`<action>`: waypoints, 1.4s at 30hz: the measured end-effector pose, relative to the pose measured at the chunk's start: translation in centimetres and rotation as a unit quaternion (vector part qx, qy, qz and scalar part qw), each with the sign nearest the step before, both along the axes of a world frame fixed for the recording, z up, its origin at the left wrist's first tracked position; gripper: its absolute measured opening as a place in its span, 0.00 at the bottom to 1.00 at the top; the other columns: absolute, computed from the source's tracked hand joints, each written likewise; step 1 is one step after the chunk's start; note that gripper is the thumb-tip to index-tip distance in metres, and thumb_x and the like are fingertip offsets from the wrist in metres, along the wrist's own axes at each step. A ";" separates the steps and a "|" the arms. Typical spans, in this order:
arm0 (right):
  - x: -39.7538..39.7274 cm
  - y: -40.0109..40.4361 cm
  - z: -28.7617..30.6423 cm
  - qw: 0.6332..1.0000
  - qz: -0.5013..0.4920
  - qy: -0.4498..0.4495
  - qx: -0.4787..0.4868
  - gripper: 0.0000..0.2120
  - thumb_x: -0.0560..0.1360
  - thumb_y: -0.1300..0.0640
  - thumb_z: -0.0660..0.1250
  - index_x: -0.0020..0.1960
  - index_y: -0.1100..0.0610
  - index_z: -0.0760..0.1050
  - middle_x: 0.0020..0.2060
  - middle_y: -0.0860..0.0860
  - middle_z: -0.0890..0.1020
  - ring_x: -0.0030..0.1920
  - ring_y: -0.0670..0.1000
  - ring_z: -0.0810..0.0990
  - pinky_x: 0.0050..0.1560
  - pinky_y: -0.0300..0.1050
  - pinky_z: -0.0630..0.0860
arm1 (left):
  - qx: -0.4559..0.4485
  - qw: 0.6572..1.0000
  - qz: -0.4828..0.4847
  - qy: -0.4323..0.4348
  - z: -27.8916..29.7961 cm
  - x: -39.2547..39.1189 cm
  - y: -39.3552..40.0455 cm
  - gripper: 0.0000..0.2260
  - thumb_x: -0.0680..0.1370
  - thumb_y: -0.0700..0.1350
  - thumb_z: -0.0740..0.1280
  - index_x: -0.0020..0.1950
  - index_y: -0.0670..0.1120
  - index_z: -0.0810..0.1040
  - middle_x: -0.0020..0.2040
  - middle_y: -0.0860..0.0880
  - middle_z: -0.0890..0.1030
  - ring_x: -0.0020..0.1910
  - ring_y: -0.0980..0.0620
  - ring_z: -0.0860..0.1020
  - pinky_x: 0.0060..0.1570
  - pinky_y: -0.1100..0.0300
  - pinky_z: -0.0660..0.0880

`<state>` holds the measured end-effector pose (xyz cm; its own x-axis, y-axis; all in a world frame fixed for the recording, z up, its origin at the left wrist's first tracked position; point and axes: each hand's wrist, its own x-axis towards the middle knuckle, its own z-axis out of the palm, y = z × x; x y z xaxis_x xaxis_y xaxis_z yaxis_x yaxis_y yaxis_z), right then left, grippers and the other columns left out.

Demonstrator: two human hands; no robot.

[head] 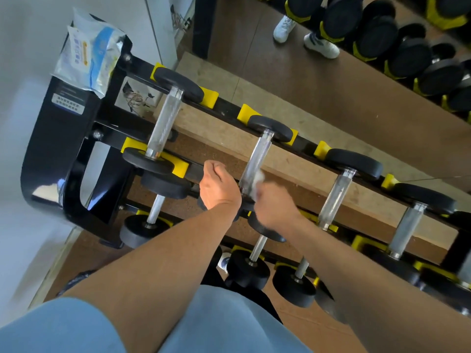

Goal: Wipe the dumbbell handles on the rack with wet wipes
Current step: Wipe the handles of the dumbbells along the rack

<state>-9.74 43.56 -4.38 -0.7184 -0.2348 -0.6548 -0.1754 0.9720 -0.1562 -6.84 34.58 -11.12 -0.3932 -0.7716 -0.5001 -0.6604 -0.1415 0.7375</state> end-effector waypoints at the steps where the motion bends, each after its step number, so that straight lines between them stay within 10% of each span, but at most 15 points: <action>1: 0.6 0.7 0.5 0.997 0.065 -0.028 0.033 0.13 0.79 0.63 0.61 0.62 0.56 0.75 0.50 0.54 0.81 0.52 0.56 0.80 0.46 0.48 0.76 | -0.001 1.000 0.001 0.000 0.0 0.0 0.0 0.12 0.83 0.45 0.52 0.50 0.48 0.75 0.37 0.55 0.74 0.35 0.58 0.71 0.39 0.57 0.64; 6: -2.8 -0.2 3.4 0.981 0.047 0.133 -0.130 0.08 0.81 0.64 0.57 0.53 0.57 0.74 0.37 0.54 0.77 0.45 0.60 0.80 0.40 0.52 0.73 | 0.004 1.000 0.012 0.012 0.2 0.1 0.1 0.11 0.83 0.45 0.53 0.51 0.47 0.75 0.37 0.55 0.73 0.35 0.58 0.70 0.40 0.56 0.63; 9: -5.8 -1.1 2.0 0.908 0.235 0.315 -0.144 0.21 0.76 0.67 0.57 0.67 0.60 0.75 0.61 0.57 0.81 0.64 0.58 0.78 0.62 0.50 0.75 | 0.008 1.000 0.021 0.009 0.4 0.0 0.0 0.11 0.83 0.45 0.52 0.51 0.48 0.74 0.37 0.54 0.74 0.36 0.51 0.72 0.40 0.56 0.64; 12: -7.5 -0.6 -0.9 0.875 0.438 0.203 -0.037 0.33 0.73 0.60 0.39 0.68 0.62 0.74 0.67 0.59 0.77 0.74 0.57 0.68 0.76 0.52 0.58 | 0.008 1.000 0.026 0.004 0.3 0.0 0.0 0.11 0.83 0.46 0.52 0.51 0.48 0.74 0.39 0.52 0.75 0.39 0.46 0.73 0.40 0.55 0.64; 15: -6.1 0.3 -2.0 0.865 0.476 0.158 -0.029 0.21 0.78 0.61 0.52 0.65 0.59 0.76 0.67 0.59 0.77 0.73 0.55 0.71 0.77 0.49 0.57 | 0.012 0.999 0.037 0.005 0.1 0.0 0.1 0.10 0.83 0.46 0.52 0.51 0.49 0.72 0.37 0.55 0.73 0.38 0.49 0.73 0.41 0.54 0.65; 18: -2.9 0.8 -1.8 0.880 0.453 0.097 -0.100 0.13 0.76 0.56 0.70 0.60 0.56 0.77 0.58 0.54 0.82 0.64 0.53 0.78 0.69 0.49 0.72 | 0.019 0.998 0.057 0.011 0.1 0.0 0.2 0.11 0.84 0.47 0.52 0.52 0.48 0.72 0.38 0.55 0.73 0.38 0.53 0.73 0.41 0.55 0.65; 22: -5.8 -1.5 0.1 0.951 0.210 0.144 -0.172 0.12 0.80 0.62 0.60 0.62 0.55 0.75 0.47 0.56 0.82 0.51 0.60 0.81 0.47 0.55 0.78 | 0.026 0.996 0.081 0.039 0.1 0.1 0.3 0.11 0.84 0.47 0.52 0.53 0.46 0.73 0.39 0.51 0.75 0.37 0.53 0.73 0.41 0.55 0.64; 25: -9.4 -2.0 -0.2 0.847 0.414 0.300 -0.144 0.19 0.76 0.67 0.55 0.63 0.62 0.77 0.60 0.59 0.82 0.65 0.60 0.77 0.71 0.54 0.70 | 0.024 0.995 0.083 0.043 0.2 0.1 0.3 0.10 0.84 0.47 0.53 0.53 0.47 0.73 0.39 0.51 0.75 0.35 0.54 0.72 0.40 0.55 0.63; 27: -10.5 -0.9 -1.0 0.790 0.558 0.250 -0.027 0.26 0.75 0.61 0.45 0.62 0.64 0.77 0.61 0.60 0.81 0.70 0.59 0.74 0.76 0.54 0.61 | 0.027 0.995 0.087 0.045 0.2 0.1 0.3 0.10 0.84 0.47 0.53 0.54 0.47 0.73 0.40 0.50 0.76 0.37 0.49 0.72 0.41 0.55 0.64; 33: -3.2 1.3 -0.8 0.902 0.415 0.081 -0.083 0.17 0.79 0.59 0.56 0.65 0.56 0.75 0.63 0.54 0.79 0.67 0.55 0.75 0.66 0.55 0.73 | 0.018 0.996 0.074 0.055 0.1 0.2 0.9 0.11 0.84 0.47 0.52 0.53 0.46 0.72 0.40 0.52 0.75 0.41 0.48 0.74 0.42 0.55 0.65; 38: -4.4 -1.2 0.0 0.971 -0.021 0.069 -0.228 0.12 0.84 0.54 0.56 0.52 0.59 0.75 0.40 0.51 0.78 0.44 0.53 0.78 0.43 0.51 0.73 | 0.034 0.992 0.091 0.086 0.0 0.4 0.4 0.11 0.84 0.46 0.53 0.54 0.44 0.73 0.41 0.50 0.75 0.37 0.55 0.72 0.42 0.57 0.62; 40: -6.6 -1.9 0.3 0.958 0.069 0.192 -0.200 0.11 0.83 0.59 0.56 0.59 0.59 0.77 0.46 0.52 0.81 0.51 0.54 0.80 0.51 0.52 0.75 | 0.040 0.991 0.095 0.083 0.2 0.3 0.3 0.11 0.84 0.46 0.53 0.55 0.45 0.74 0.43 0.48 0.77 0.37 0.55 0.72 0.42 0.57 0.62; 42: -8.3 -1.0 -0.6 0.880 0.360 0.268 -0.152 0.19 0.78 0.64 0.54 0.64 0.61 0.77 0.58 0.56 0.82 0.64 0.56 0.78 0.71 0.52 0.69 | 0.037 0.992 0.094 0.080 0.3 0.3 0.4 0.11 0.84 0.46 0.53 0.54 0.45 0.74 0.43 0.47 0.77 0.37 0.51 0.72 0.42 0.56 0.62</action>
<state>-18.05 42.59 -5.01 -0.4972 -0.8624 -0.0951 -0.8575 0.5052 -0.0977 -6.52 34.94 -10.84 -0.3257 -0.8018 -0.5010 -0.4921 -0.3088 0.8140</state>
